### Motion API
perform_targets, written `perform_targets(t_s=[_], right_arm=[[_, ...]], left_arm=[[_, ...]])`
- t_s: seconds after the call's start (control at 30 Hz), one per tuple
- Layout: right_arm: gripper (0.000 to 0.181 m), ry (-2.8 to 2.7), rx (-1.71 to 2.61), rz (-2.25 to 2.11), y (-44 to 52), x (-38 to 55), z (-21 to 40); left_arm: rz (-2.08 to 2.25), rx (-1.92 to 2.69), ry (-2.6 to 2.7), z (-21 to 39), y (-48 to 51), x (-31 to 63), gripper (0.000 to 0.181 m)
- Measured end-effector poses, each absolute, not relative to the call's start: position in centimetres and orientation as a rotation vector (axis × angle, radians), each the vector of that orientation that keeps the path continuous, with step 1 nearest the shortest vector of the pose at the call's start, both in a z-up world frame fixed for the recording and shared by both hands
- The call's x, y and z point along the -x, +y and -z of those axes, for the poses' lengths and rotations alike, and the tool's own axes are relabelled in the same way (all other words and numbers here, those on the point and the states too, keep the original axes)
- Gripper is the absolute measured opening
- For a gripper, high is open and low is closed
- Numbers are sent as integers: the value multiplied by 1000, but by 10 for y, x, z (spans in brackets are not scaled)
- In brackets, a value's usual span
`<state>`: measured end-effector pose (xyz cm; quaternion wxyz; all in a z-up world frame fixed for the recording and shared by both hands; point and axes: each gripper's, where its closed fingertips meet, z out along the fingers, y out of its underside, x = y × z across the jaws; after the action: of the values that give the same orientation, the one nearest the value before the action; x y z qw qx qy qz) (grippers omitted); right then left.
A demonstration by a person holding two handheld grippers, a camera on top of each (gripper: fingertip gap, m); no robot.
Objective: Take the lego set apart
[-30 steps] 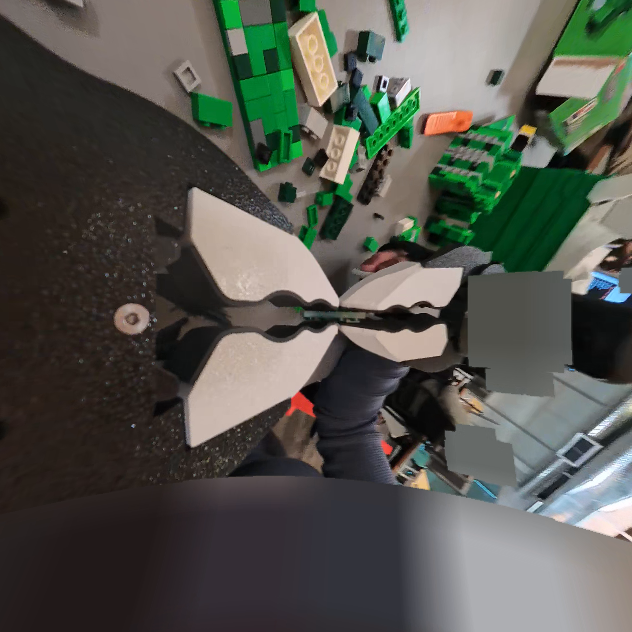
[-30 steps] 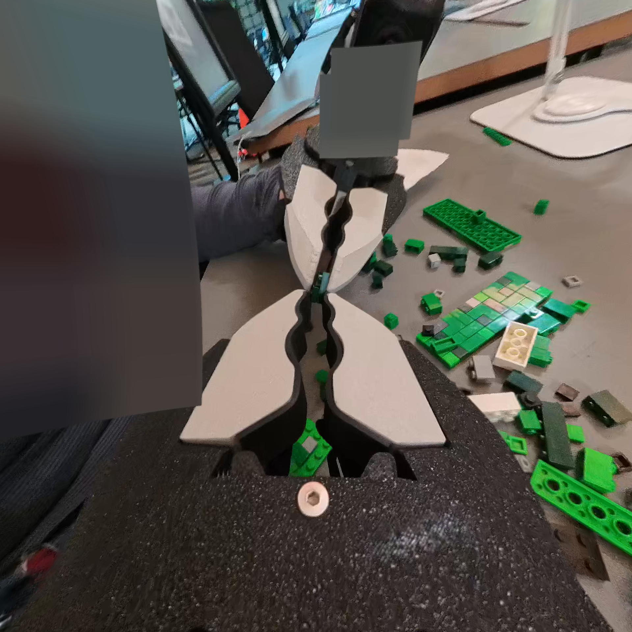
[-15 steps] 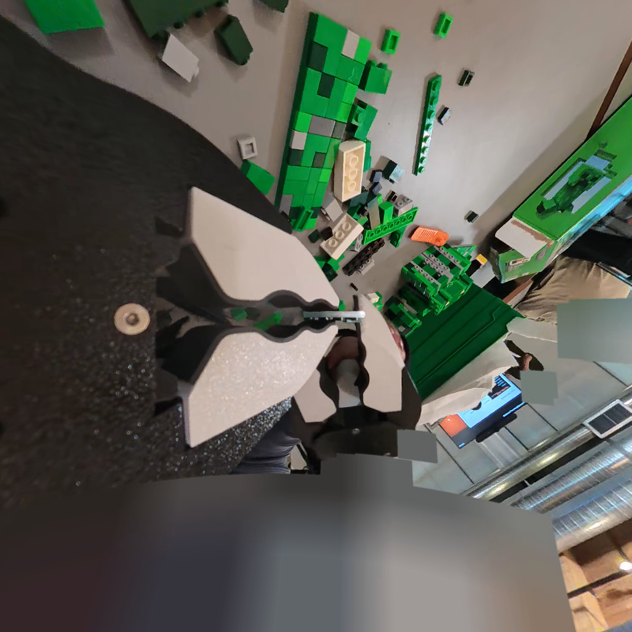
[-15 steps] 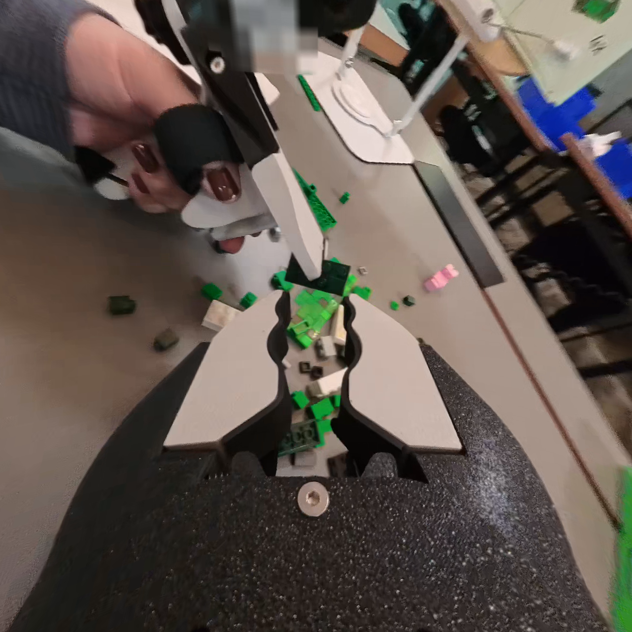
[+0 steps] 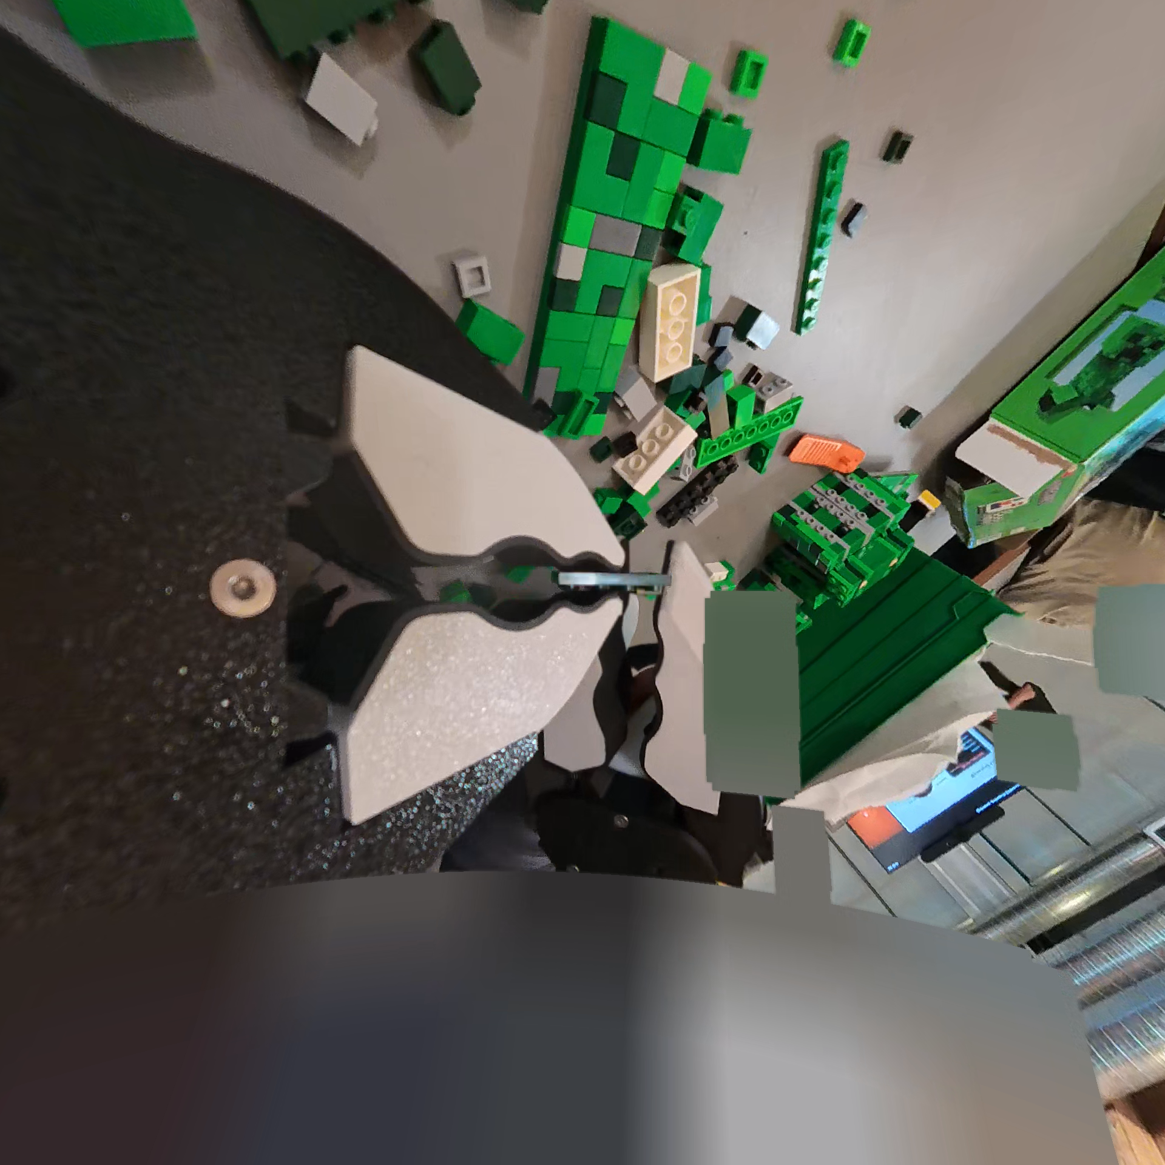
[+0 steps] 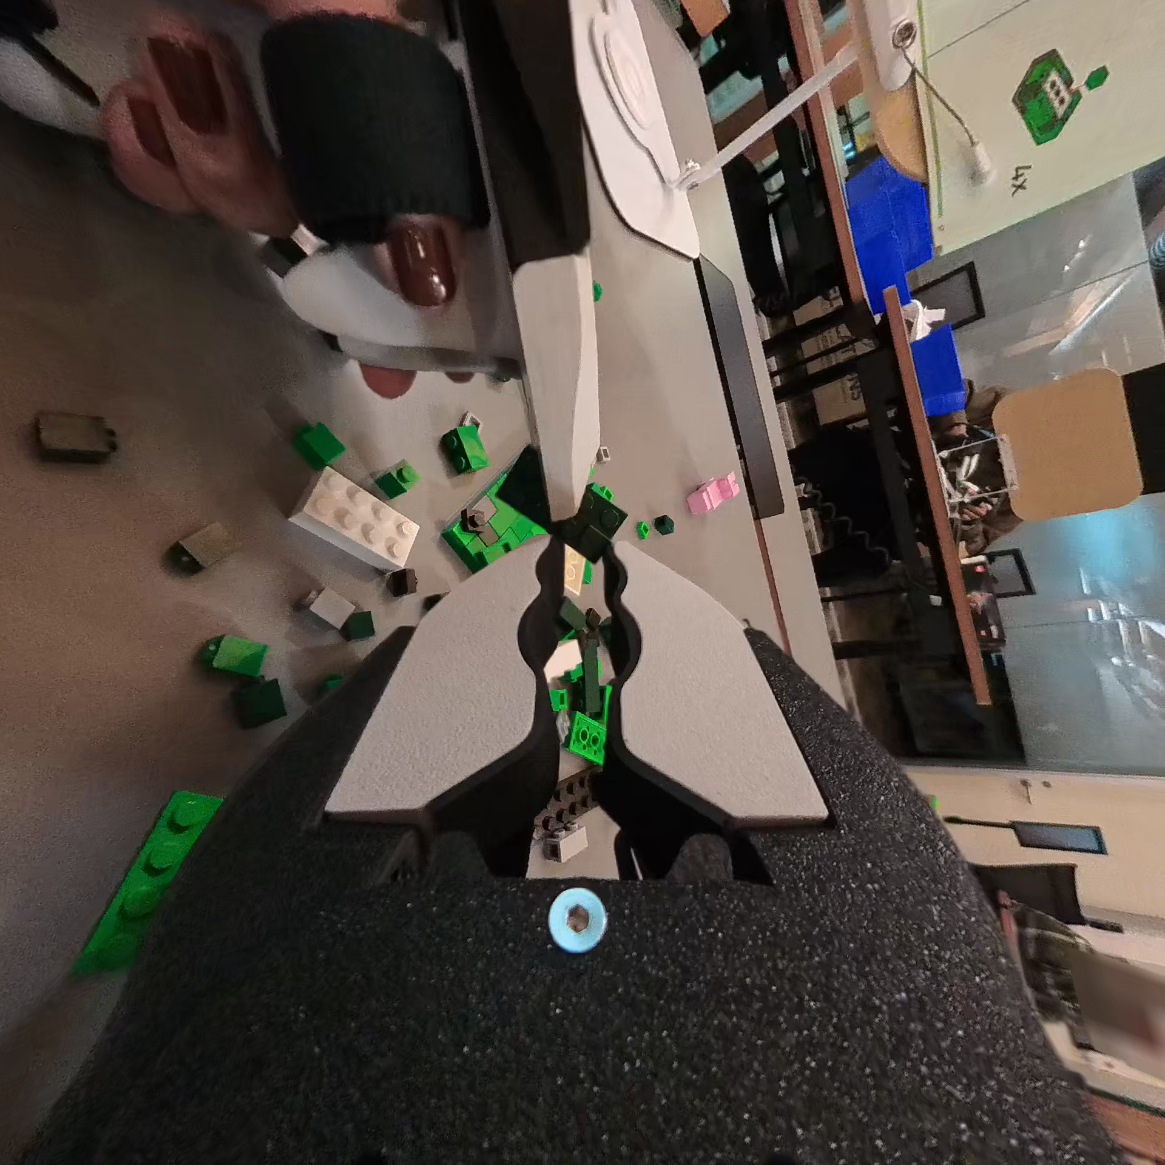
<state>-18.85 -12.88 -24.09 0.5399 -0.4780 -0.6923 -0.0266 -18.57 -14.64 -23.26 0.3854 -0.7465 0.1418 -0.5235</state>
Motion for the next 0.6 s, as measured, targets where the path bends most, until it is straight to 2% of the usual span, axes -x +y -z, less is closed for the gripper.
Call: perform_targets(t_s=[0.13,0.3,0.6], right_arm=[[6,-1620,1163,-10,-130,189,238],[14,-1564,1201,-28,-129,193,235],[10,-1519,1180,125,-123,192,231]], left_arm=[[1289,1855,371,226,-144,187,4],[1309,1840,305,222,-141,190,4],[1388,1810,229,220,-138,189,4]])
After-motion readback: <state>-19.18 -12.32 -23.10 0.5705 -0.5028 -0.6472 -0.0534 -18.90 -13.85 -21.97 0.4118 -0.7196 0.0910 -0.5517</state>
